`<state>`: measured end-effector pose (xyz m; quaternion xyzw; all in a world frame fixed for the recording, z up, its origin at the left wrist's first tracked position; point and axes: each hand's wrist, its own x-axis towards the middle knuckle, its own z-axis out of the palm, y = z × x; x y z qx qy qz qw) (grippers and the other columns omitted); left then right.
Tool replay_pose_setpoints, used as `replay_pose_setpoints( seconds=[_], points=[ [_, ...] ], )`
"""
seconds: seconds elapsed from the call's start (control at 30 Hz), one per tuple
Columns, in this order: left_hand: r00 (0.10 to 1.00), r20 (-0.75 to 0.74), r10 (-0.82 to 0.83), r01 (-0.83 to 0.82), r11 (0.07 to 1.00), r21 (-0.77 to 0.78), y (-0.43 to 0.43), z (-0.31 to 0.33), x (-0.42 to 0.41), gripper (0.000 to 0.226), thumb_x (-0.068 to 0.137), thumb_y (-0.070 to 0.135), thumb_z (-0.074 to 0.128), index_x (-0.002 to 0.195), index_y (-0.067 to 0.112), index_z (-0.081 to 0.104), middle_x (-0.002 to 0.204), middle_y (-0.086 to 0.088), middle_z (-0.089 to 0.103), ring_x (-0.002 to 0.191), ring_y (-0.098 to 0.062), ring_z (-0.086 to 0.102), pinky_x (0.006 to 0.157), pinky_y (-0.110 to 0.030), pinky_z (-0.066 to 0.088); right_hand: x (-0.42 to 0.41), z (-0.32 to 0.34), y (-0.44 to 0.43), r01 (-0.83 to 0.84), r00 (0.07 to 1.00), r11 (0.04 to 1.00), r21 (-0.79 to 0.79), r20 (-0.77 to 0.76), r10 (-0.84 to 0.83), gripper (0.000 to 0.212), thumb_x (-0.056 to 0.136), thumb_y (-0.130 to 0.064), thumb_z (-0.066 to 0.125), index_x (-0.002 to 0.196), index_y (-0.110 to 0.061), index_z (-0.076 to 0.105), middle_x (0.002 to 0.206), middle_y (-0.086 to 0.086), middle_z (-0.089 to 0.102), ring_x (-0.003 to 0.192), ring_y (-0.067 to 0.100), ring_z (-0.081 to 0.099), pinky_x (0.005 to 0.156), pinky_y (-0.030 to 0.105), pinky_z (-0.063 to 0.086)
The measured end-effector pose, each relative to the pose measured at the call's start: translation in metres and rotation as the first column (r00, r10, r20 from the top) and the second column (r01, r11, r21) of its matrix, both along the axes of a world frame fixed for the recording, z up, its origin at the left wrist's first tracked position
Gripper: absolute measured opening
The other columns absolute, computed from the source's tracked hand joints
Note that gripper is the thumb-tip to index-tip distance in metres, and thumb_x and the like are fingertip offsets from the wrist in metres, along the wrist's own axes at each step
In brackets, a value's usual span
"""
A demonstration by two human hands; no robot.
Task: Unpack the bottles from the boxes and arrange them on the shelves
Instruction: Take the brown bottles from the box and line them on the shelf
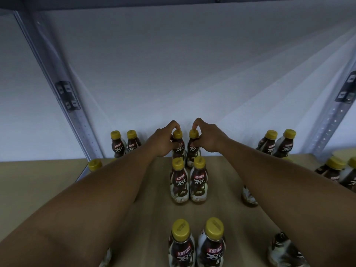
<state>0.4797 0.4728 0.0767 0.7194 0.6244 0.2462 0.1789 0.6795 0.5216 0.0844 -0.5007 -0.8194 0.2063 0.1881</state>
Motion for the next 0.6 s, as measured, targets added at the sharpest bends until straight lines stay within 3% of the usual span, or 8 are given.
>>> replay_pose_setpoints(
  seconds=[0.47,0.6],
  points=[
    [0.999,0.032,0.017,-0.017,1.000,0.001,0.0003,-0.0042,-0.0011,0.043,0.092,0.022,0.073,0.117,0.038,0.042,0.104,-0.008,0.069,0.091,-0.027,0.068,0.088,-0.053,0.057,-0.0022,-0.0030,0.0008,0.014,1.000,1.000,0.023,0.016,-0.015,0.050,0.086,-0.021,0.077,0.119,-0.027,0.040,0.091,0.007,0.065,0.076,0.022,0.060,0.062,0.030,0.045],
    [0.999,0.032,0.012,-0.012,1.000,0.018,0.0012,-0.0053,0.0004,0.044,0.092,0.024,0.074,0.117,0.040,0.042,0.104,-0.007,0.069,0.092,-0.027,0.068,0.088,-0.053,0.057,-0.0024,-0.0038,0.0010,0.015,1.000,0.999,0.029,0.009,-0.015,0.051,0.086,-0.021,0.078,0.122,-0.026,0.042,0.094,0.008,0.066,0.080,0.024,0.063,0.067,0.033,0.049]
  ],
)
